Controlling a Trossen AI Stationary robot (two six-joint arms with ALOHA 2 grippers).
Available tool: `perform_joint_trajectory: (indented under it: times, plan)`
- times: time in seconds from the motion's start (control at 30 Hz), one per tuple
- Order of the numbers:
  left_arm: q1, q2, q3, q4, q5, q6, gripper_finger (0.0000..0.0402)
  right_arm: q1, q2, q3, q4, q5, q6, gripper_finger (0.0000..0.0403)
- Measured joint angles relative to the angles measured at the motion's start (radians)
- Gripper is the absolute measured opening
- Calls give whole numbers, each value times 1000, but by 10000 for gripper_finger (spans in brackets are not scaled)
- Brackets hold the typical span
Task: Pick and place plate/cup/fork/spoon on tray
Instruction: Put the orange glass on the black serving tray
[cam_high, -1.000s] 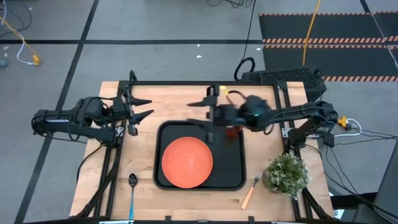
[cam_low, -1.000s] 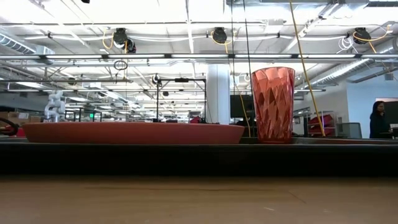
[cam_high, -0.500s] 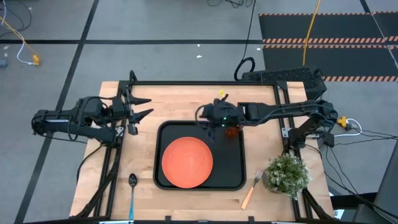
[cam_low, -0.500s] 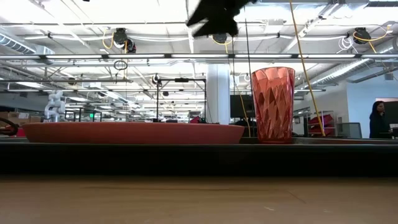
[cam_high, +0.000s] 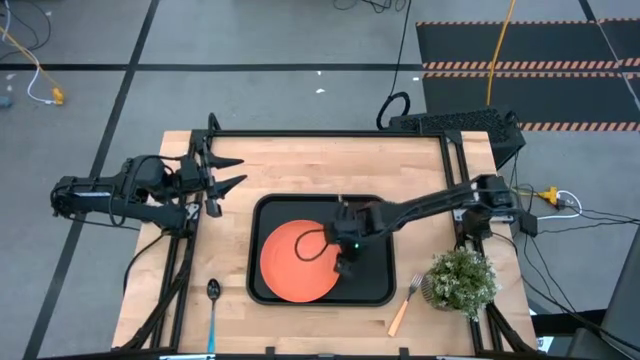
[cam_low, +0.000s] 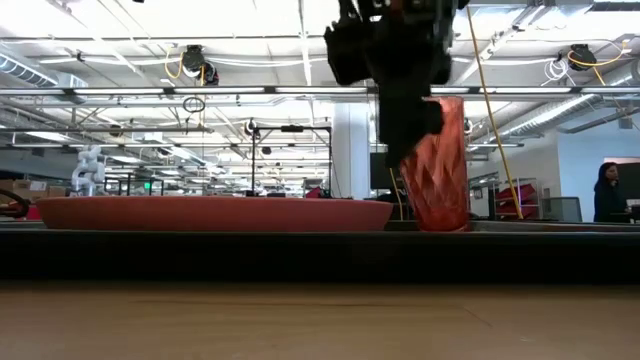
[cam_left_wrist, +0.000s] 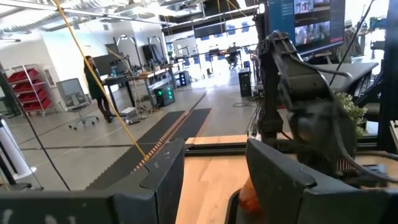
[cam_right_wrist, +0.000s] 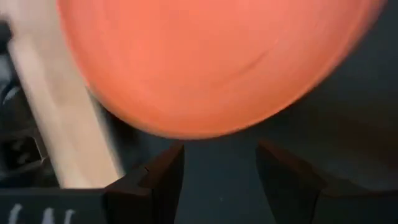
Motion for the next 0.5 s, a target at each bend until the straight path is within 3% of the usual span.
perform_joint_trajectory:
  times: [0.23, 0.5]
  plan:
    - [0, 0, 0, 0, 0, -7, 177, 15, 5, 0, -3, -1, 7, 189]
    - [0, 0, 0, 0, 0, -7, 177, -14, -128, 0, 0, 126, -16, 189]
